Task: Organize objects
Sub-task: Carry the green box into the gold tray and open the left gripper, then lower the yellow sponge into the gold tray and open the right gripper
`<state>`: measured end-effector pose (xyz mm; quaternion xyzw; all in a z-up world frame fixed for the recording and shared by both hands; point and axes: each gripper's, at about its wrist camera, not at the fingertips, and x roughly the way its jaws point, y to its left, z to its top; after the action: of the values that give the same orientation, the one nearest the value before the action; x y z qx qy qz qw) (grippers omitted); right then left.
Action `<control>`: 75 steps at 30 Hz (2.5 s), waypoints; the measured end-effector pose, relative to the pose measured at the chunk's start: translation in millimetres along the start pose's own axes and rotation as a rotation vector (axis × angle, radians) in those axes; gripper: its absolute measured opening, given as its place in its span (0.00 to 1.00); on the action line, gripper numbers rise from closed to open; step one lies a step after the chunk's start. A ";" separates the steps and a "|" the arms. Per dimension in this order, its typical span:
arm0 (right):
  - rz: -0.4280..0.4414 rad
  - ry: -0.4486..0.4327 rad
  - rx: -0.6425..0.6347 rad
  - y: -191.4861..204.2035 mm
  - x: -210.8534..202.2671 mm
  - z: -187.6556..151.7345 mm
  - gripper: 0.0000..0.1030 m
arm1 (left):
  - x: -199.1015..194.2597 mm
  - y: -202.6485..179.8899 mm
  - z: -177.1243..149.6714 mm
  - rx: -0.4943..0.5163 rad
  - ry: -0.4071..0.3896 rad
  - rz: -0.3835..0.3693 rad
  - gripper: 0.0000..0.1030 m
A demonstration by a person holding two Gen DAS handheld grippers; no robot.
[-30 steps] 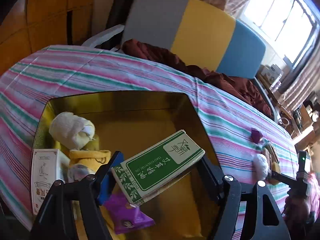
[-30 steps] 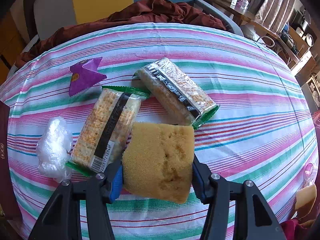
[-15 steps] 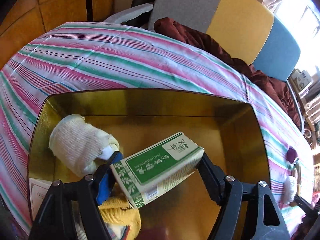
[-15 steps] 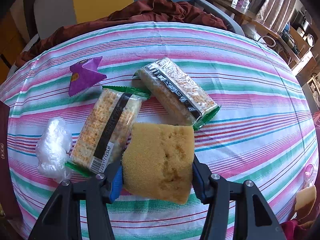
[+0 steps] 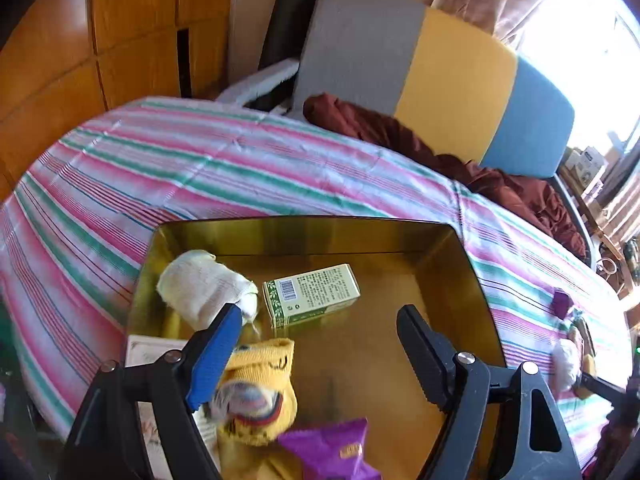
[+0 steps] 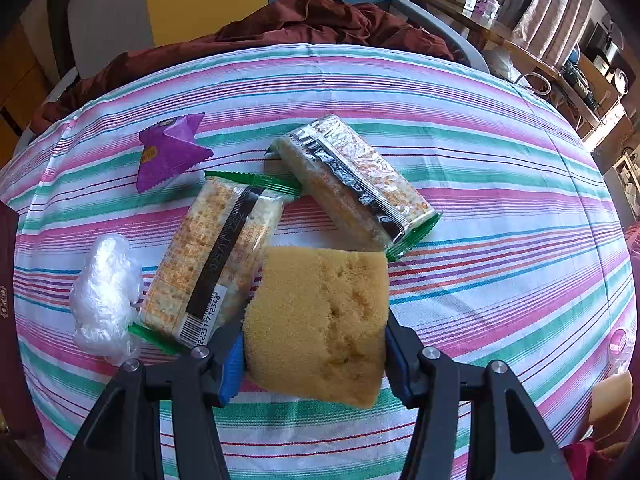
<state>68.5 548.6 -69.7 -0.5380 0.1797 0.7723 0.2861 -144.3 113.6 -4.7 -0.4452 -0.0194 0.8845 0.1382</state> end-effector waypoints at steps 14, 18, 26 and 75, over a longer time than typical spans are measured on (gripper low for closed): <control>-0.032 -0.015 -0.039 10.6 -7.2 -14.3 0.55 | -73.6 -17.9 -76.8 0.114 -0.121 -0.013 0.82; -0.027 -0.014 -0.073 16.7 -11.0 -20.1 0.55 | -78.5 -16.1 -89.6 0.126 -0.124 -0.005 0.82; 0.036 -0.078 -0.040 28.5 -50.1 -35.1 0.54 | -86.7 -7.7 -99.4 0.138 -0.139 -0.006 0.82; 0.644 -0.119 -0.473 335.0 -105.5 -52.8 0.79 | -103.9 74.8 -99.6 -0.048 -0.164 0.062 0.85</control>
<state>-78.7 232.9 -0.2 -0.4594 0.1393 0.8724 -0.0922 -23.5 5.6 4.7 -0.3746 -0.0378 0.9212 0.0980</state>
